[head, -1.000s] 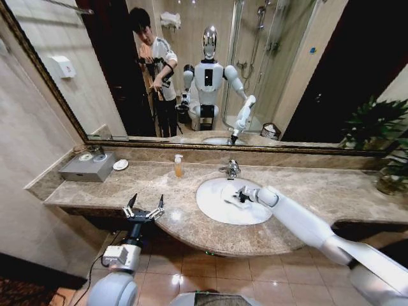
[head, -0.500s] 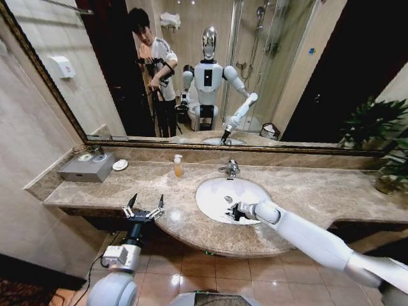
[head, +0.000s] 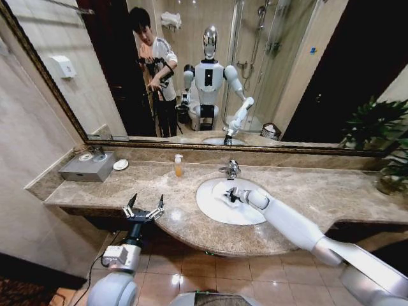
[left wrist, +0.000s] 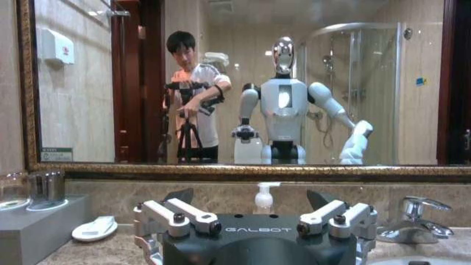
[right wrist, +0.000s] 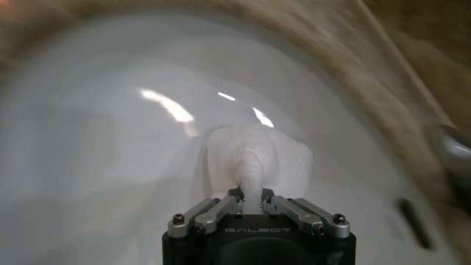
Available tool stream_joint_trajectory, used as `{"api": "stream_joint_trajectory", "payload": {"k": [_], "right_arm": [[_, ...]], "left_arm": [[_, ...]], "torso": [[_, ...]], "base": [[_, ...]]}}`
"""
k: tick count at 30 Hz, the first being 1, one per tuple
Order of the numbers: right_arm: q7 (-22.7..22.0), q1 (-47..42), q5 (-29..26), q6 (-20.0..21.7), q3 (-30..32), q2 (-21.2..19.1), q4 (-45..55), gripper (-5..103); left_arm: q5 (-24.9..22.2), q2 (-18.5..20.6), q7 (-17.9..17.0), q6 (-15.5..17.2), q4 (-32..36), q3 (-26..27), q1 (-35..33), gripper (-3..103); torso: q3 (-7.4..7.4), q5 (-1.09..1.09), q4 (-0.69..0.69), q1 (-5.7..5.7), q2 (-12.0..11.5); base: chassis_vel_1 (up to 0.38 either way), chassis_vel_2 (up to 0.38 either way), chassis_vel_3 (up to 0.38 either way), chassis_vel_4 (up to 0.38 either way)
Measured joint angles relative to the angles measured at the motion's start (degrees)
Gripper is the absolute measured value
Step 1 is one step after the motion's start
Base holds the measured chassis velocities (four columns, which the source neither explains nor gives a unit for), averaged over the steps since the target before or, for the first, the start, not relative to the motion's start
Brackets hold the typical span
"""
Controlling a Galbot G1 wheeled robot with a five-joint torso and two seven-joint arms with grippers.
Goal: Pick up the towel from the sink counter and wipe the mirror surface.
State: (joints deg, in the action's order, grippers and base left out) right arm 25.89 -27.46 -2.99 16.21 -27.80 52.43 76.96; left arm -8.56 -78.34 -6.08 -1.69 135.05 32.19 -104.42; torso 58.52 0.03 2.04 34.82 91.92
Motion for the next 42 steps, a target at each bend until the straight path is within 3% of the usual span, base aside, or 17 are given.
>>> {"api": "stream_joint_trajectory", "payload": {"k": [6,13,16,19,23,33,36,42], "right_arm": [[1.58,-0.94,-2.61,2.48,-3.03,-2.68,7.69,9],[-0.68,1.99,-2.71,2.16,-2.85,3.59,0.8,9],[-4.47,3.52,-1.79,0.75,-0.97,7.69,-6.15,9],[-6.5,3.96,-1.53,0.5,-0.02,8.73,-8.41,9],[-7.6,3.73,-1.2,-0.06,-0.43,8.05,-8.65,9],[-4.48,-1.27,-2.9,2.09,-6.01,0.13,4.87,9],[-4.61,-1.13,-2.95,2.61,-6.16,0.51,4.96,9],[-5.35,2.56,-0.81,1.68,-3.9,6.4,-5.41,9]], "left_arm": [[0.0,0.0,0.0,0.0,0.0,0.0,0.0,100],[0.0,0.0,-0.01,0.0,0.0,0.0,0.0,100],[0.0,0.0,0.0,0.0,0.0,0.0,0.0,100],[0.0,0.0,-0.01,0.0,0.0,0.0,0.0,100],[0.0,0.0,0.0,0.0,0.0,0.0,0.0,100],[0.0,0.0,-0.01,0.0,0.0,0.0,0.0,100],[0.0,0.0,-0.01,0.0,0.0,0.0,0.0,100],[0.0,0.0,0.0,0.0,0.0,0.0,0.0,100]], "torso": [[-0.01,-0.05,0.0,-0.01,0.0],[0.0,-0.02,0.04,-0.01,0.0],[0.0,-0.02,0.04,0.0,0.0],[0.0,-0.03,0.03,0.0,0.0],[0.0,-0.04,0.03,0.0,0.0],[-0.01,-0.04,0.0,-0.01,0.0],[-0.01,-0.05,-0.01,-0.01,0.01],[0.0,-0.03,0.06,-0.01,0.0]], "base": [[0.0,0.0,0.0,0.0],[0.0,0.0,0.0,0.0],[0.0,0.0,0.0,0.0],[0.0,0.0,0.0,0.0],[0.0,0.0,0.0,0.0],[0.0,0.0,0.0,0.0],[0.0,0.0,0.0,0.0],[0.0,0.0,0.0,0.0]]}}
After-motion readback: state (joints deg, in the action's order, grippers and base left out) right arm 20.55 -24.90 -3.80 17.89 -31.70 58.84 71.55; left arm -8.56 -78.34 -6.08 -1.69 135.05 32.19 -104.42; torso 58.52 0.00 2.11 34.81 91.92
